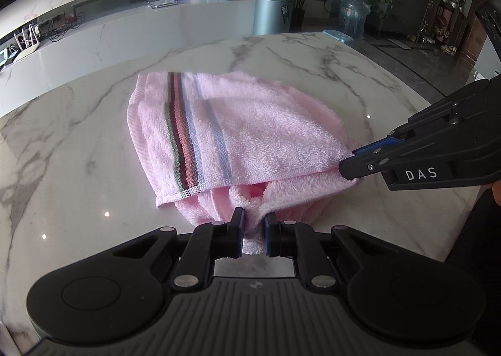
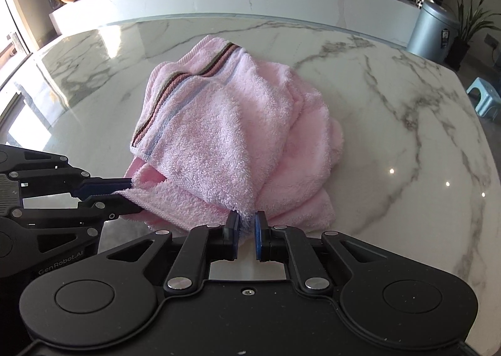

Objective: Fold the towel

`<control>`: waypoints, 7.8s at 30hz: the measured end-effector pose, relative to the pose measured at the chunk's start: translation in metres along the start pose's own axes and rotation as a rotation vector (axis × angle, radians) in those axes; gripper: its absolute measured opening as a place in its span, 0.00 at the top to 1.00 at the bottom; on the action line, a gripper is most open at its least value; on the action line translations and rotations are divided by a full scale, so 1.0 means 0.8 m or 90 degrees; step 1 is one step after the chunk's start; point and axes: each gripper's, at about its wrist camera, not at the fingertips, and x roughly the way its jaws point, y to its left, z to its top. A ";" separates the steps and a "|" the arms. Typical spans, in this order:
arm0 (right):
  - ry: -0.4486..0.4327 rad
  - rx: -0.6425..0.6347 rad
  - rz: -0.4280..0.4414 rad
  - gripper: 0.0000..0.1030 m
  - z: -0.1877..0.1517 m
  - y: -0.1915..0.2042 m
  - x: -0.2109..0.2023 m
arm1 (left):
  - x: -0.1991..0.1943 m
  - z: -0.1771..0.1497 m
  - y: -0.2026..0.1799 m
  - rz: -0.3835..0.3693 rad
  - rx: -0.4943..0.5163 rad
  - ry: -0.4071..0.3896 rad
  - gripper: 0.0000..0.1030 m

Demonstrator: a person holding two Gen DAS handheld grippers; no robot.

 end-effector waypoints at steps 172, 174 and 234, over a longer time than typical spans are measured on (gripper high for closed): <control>0.014 0.012 -0.031 0.96 0.057 -0.140 -0.029 | -0.002 0.038 0.123 0.047 -0.122 0.112 0.94; 0.030 0.023 -0.049 0.96 0.044 -0.151 -0.029 | -0.009 0.028 0.125 0.051 -0.127 0.117 0.94; 0.133 0.049 -0.019 0.56 -0.026 -0.202 -0.057 | 0.075 0.096 0.166 0.105 -0.018 0.171 0.62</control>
